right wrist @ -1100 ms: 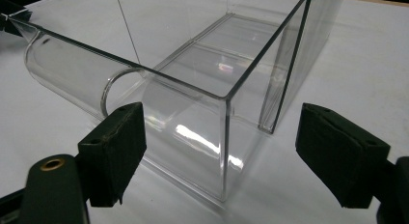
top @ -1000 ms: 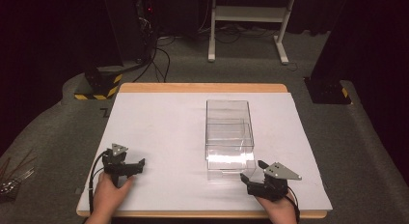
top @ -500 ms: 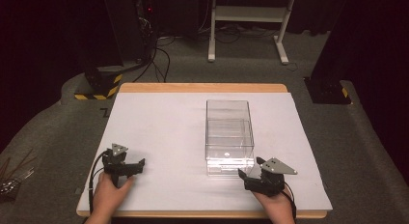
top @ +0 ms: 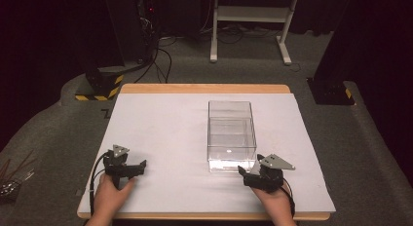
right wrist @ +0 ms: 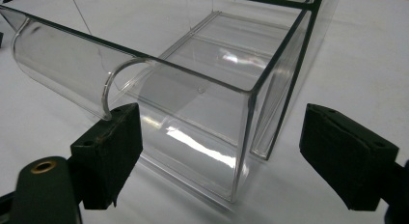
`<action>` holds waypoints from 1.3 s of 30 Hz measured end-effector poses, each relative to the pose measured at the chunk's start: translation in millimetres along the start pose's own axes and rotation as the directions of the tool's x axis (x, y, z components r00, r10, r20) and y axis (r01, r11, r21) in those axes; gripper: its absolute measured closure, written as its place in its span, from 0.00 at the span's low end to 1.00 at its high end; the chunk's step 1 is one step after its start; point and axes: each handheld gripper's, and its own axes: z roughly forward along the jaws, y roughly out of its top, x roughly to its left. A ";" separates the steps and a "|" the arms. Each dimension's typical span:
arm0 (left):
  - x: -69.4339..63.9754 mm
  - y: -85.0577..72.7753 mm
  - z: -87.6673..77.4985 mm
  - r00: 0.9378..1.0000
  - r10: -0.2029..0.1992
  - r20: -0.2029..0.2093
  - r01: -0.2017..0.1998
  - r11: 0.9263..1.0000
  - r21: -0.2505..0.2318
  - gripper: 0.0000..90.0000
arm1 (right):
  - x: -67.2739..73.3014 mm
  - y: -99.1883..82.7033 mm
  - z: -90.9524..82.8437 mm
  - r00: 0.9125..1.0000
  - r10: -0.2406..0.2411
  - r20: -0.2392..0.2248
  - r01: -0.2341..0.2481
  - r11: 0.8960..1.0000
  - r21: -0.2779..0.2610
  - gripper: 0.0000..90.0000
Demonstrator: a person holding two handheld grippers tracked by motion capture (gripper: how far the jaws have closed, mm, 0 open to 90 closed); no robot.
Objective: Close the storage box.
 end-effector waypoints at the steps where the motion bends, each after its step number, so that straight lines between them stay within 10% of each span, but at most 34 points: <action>1: 0.0 0.0 0.0 1.000 0.000 0.000 0.000 1.000 0.000 0.01 | -0.7 0.7 1.0 1.000 -0.003 0.003 0.003 1.000 0.000 0.17; 39: 0.1 0.0 0.0 1.000 0.000 0.000 0.000 1.000 0.000 0.01 | -19.1 17.4 36.4 0.996 0.033 0.078 -0.033 0.999 0.003 0.16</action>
